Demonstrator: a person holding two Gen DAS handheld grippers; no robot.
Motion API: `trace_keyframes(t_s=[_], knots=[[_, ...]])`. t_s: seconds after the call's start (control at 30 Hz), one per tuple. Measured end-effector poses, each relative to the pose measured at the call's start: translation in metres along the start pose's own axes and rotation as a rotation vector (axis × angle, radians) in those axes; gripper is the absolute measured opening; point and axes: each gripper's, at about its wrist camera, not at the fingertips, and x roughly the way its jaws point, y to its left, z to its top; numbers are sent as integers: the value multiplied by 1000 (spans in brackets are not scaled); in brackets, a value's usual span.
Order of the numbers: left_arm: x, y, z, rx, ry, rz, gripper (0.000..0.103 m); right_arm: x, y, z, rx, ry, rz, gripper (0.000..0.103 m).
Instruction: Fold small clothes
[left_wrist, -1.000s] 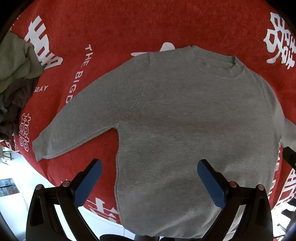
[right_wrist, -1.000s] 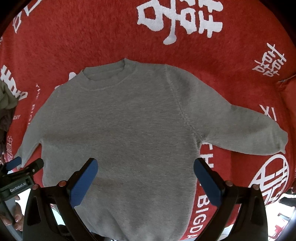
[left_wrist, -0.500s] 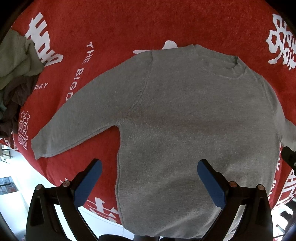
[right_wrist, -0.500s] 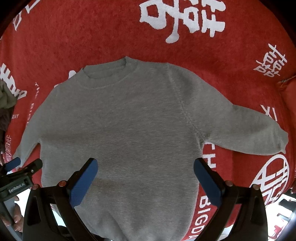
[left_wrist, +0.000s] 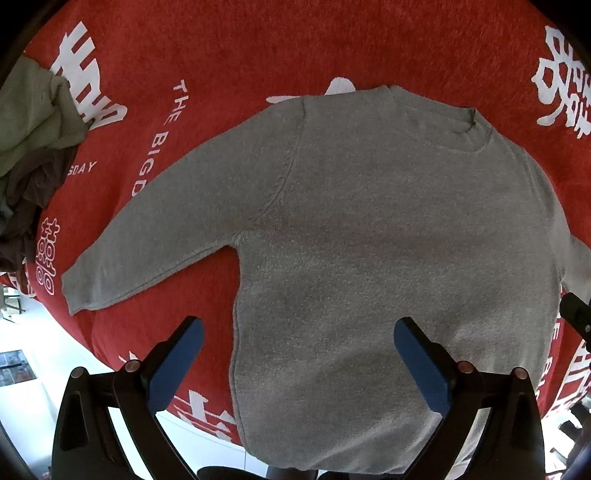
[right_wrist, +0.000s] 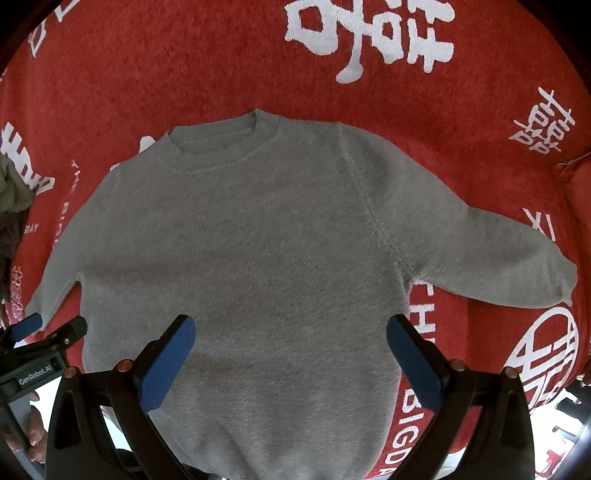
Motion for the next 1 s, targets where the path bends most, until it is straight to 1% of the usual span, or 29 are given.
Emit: trace_keyframes(t_s=[0.63,0.8,0.9,1.0], knots=[[5,0,-3,-15,5,-12,103,4,3,-3,-5,18,6,103],[6,11,-1,-59,0,-64,103,6,6,-5,-17,21,5,103],[9,24,0,-107,-2,-115,103,9,13,-7,-30,22,4,103],[15,38,-1,-151,3,-147,103,12,23,-7,-51,24,0,103]])
